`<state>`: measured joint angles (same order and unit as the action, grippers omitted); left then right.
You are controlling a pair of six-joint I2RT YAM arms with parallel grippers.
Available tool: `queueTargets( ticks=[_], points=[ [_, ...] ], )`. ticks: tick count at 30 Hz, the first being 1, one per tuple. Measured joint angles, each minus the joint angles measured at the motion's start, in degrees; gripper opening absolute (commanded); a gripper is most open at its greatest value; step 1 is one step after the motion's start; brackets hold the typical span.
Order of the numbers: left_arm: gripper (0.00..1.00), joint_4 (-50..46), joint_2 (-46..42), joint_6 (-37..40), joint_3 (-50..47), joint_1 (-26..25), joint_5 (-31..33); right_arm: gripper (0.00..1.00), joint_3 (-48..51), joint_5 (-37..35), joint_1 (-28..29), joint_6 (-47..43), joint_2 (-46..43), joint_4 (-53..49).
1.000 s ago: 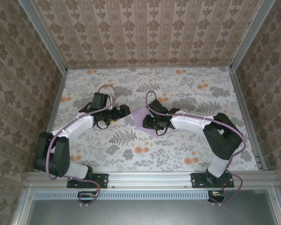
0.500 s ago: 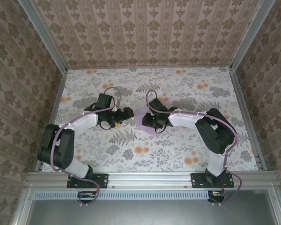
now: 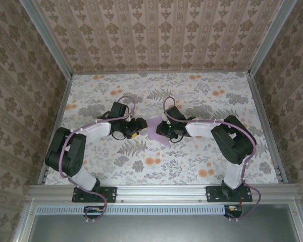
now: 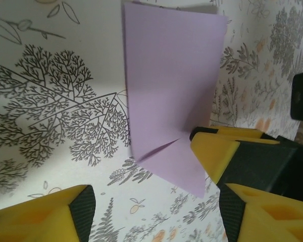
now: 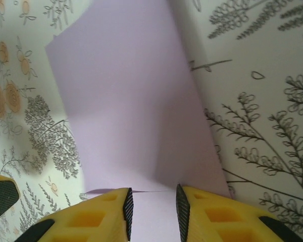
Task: Fold a paper plane with a square sheet of paper (pick it up from the middle)
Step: Fold the wing for the fifth time at the center of the table.
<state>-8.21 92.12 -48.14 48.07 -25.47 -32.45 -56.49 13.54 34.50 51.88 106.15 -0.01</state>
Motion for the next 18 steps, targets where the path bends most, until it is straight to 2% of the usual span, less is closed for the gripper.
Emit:
queueTargets(
  ticks=[11,18],
  points=[
    [0.43,1.0,5.1,-3.3,1.0,-2.8,-1.9,0.34,6.6,11.1,-4.4,5.7,0.3,14.1],
    [0.42,1.5,6.9,-3.6,2.3,-3.0,-2.1,0.34,7.6,14.0,-5.4,7.0,0.9,17.2]
  ],
)
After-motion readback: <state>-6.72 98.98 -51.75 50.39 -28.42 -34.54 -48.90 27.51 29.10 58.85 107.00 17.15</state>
